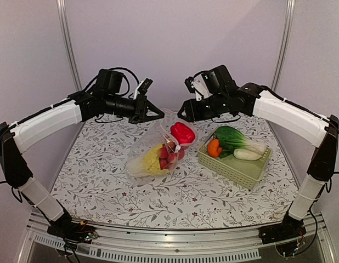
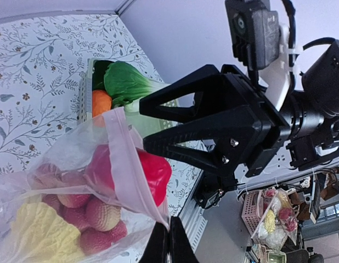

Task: Place the food in the zip-top bag and seal the zipper
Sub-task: Pass from the left arm to the right

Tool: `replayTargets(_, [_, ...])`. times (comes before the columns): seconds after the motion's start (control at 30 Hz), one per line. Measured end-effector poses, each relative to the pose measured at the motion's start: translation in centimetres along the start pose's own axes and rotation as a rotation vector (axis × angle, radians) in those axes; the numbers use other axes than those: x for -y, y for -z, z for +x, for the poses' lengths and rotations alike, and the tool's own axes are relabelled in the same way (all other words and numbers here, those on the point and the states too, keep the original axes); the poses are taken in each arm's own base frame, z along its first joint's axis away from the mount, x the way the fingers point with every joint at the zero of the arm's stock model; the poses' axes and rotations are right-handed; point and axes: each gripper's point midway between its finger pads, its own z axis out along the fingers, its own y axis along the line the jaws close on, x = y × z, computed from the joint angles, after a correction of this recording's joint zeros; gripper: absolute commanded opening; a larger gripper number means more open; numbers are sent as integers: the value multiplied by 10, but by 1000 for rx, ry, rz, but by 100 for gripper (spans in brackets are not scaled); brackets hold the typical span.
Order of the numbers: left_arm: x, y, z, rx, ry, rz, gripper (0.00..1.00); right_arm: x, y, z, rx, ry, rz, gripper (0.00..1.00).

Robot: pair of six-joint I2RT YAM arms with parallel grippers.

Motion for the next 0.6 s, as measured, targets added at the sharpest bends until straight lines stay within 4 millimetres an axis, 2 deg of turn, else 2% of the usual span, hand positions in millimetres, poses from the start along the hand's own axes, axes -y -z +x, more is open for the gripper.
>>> replayTargets(0.23, [1, 0, 1, -4, -6, 6, 0, 5, -14, 9, -40, 0, -20, 44])
replayTargets(0.33, [2, 0, 1, -5, -7, 9, 0, 6, -21, 14, -61, 6, -26, 40])
replayTargets(0.4, [2, 0, 1, -8, -6, 10, 0, 7, -25, 17, -72, 10, -31, 32])
replayTargets(0.57, [3, 0, 2, -11, -12, 14, 0, 9, -31, 16, -77, 12, -34, 1])
replayTargets(0.6, [2, 0, 2, -11, -13, 12, 0, 9, -31, 15, -76, 17, -40, 0])
